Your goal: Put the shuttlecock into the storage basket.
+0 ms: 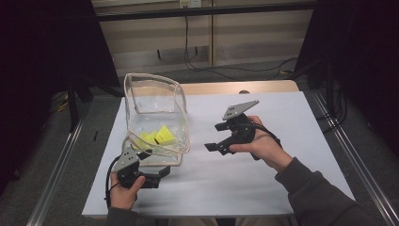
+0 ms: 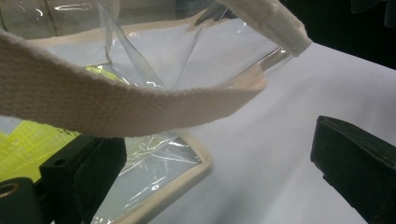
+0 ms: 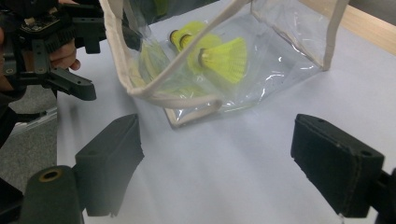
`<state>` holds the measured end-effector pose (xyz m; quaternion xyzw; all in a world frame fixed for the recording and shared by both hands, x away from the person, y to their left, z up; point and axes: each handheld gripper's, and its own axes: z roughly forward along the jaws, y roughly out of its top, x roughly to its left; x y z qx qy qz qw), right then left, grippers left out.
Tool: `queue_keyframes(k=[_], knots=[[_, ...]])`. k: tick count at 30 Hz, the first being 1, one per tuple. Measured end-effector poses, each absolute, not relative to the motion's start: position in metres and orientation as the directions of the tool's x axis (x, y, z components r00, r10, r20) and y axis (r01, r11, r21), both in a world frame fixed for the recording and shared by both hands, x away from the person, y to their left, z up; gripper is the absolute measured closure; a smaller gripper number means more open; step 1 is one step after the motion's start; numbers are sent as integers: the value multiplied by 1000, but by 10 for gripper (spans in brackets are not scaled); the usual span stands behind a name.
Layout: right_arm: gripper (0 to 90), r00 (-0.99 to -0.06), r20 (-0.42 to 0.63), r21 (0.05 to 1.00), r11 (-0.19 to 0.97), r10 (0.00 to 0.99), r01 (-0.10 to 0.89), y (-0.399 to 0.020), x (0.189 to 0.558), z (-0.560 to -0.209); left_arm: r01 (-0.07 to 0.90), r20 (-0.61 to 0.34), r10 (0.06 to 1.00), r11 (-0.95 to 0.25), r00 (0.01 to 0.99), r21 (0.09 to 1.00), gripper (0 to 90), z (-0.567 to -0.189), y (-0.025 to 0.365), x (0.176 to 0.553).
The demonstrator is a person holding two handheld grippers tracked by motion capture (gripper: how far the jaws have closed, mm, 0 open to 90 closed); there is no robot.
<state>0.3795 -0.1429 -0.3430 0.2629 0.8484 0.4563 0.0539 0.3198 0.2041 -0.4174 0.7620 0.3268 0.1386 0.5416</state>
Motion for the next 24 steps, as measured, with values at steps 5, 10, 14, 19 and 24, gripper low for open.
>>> queue_keyframes(k=[5, 10, 14, 19, 24], knots=[[157, -848, 153, 806, 432, 507, 404, -153, 378, -349, 348, -144, 648, -198, 748, 916, 36, -417, 204, 320], [154, -841, 156, 805, 426, 518, 412, -164, 374, -355, 348, -144, 648, -198, 748, 916, 36, -417, 204, 320], [154, -835, 158, 810, 414, 527, 415, -172, 372, -359, 348, -144, 649, -197, 747, 916, 36, -417, 203, 320], [153, -824, 163, 814, 397, 543, 423, -182, 371, -363, 345, -139, 646, -205, 751, 916, 36, -417, 203, 320], [153, -813, 169, 814, 386, 558, 434, -192, 369, -370, 347, -142, 648, -200, 749, 916, 36, -417, 203, 319]])
